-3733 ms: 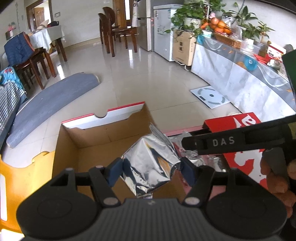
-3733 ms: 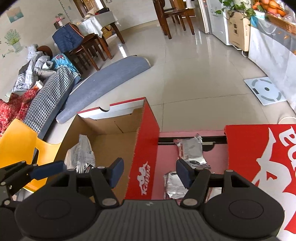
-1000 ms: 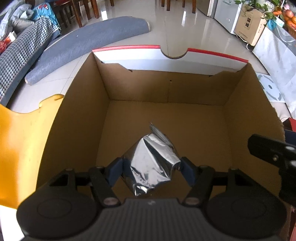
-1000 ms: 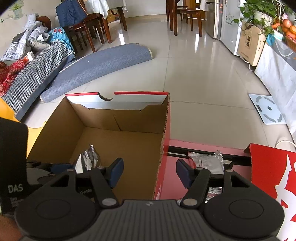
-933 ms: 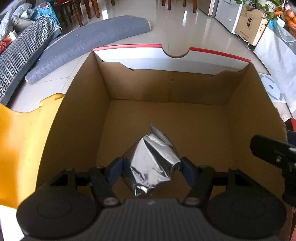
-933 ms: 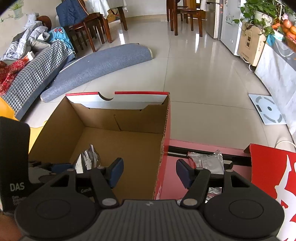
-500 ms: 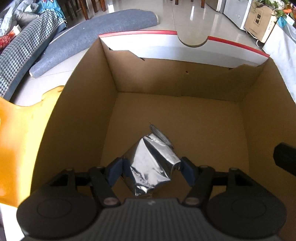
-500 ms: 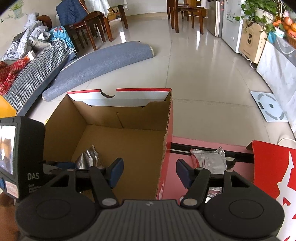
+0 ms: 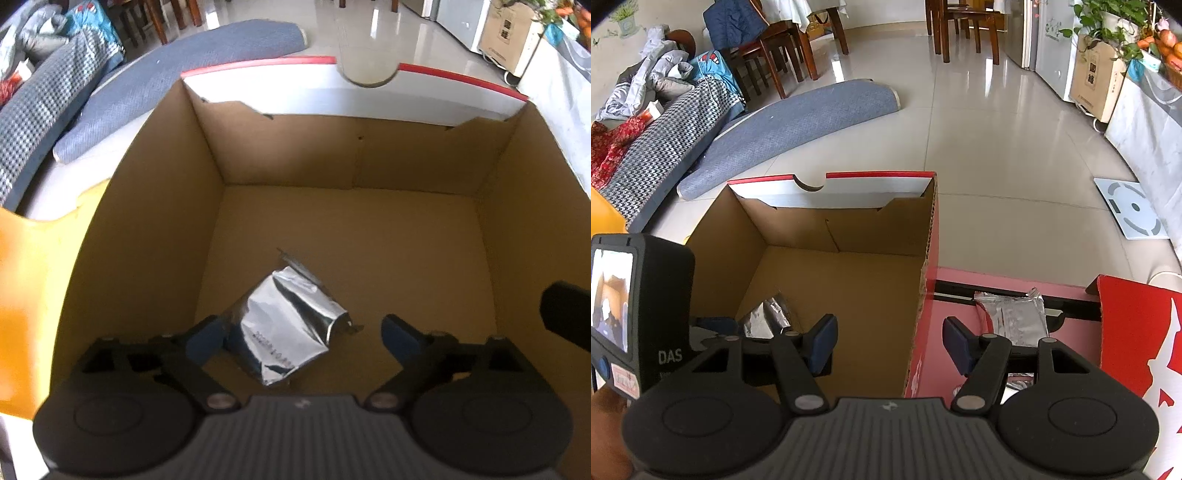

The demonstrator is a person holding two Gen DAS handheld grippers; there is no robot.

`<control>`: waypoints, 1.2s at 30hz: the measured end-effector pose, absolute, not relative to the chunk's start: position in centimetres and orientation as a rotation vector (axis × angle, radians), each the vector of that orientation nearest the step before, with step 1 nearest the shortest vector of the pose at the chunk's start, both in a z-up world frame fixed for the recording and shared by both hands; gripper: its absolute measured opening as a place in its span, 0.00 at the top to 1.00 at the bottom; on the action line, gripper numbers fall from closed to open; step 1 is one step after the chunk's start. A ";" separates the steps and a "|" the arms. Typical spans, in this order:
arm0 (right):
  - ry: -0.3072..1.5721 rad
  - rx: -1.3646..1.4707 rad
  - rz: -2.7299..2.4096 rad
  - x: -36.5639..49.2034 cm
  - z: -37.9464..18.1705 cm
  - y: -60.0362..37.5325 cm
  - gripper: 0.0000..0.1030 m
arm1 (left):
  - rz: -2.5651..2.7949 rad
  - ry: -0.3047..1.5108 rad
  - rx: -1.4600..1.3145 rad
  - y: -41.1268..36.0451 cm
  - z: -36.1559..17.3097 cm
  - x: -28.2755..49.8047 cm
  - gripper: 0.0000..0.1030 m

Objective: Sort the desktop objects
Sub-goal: 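Open the left tool fingers to release the packet in the box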

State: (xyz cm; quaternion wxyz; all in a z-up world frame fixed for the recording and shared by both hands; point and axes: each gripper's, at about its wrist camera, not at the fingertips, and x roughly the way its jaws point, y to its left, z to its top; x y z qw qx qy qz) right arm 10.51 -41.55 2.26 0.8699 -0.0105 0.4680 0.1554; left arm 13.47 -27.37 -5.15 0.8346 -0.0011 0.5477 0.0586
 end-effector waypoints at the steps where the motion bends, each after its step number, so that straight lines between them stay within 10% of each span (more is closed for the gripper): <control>1: 0.980 -0.020 0.329 10.5 2.3 -41.5 0.39 | 0.121 1.158 0.007 -27.5 -5.1 13.4 0.02; 36: 0.979 0.030 0.307 9.5 4.1 -45.8 0.21 | 0.088 0.985 0.140 -32.1 0.8 7.8 0.00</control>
